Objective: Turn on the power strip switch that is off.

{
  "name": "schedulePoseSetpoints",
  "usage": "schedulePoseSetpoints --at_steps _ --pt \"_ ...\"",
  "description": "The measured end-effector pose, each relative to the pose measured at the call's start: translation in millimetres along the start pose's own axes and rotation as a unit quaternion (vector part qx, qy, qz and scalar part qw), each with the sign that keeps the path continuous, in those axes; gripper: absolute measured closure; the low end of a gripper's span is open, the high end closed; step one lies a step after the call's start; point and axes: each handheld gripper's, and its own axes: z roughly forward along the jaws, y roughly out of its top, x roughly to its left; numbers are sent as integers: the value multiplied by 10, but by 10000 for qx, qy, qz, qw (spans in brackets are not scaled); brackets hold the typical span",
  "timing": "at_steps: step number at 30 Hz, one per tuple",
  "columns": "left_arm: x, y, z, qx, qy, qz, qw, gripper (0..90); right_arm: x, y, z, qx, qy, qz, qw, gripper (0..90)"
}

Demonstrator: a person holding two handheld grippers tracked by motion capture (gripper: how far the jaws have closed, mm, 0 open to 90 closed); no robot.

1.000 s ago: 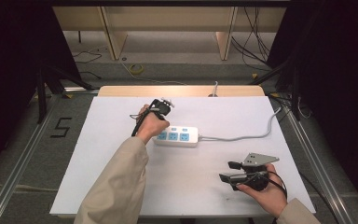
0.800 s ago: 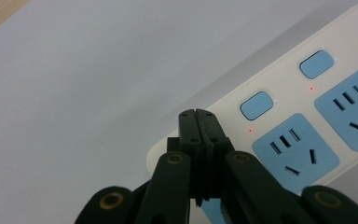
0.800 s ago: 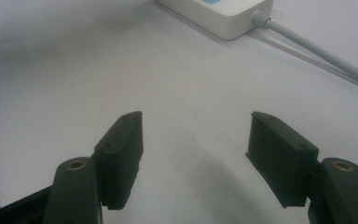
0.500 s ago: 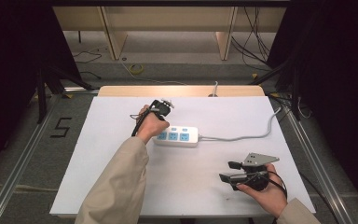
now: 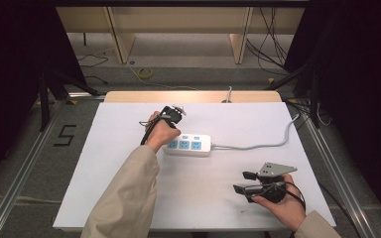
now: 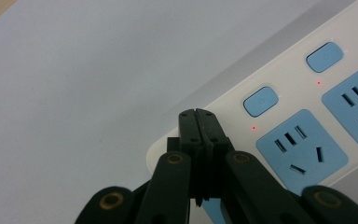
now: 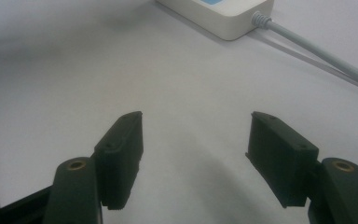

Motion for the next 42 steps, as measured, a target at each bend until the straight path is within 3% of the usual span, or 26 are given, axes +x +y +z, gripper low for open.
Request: schedulePoseSetpoints --at_steps 5,21,36,40,42 --pt "-15 16 4 88 36 94 9999 899 -1 1 -2 -6 0 -1 10000 364" --pt "-38 39 21 179 86 122 9997 900 1 3 -1 -13 1 -16 10000 363" --pt "-94 52 31 259 267 264 9990 900 8 4 1 -14 6 -20 10000 364" --pt "-82 51 36 229 228 160 9993 900 10 6 -1 -21 5 -24 10000 364" --pt "-94 53 41 274 252 201 9991 900 9 6 1 -34 3 -42 10000 363"
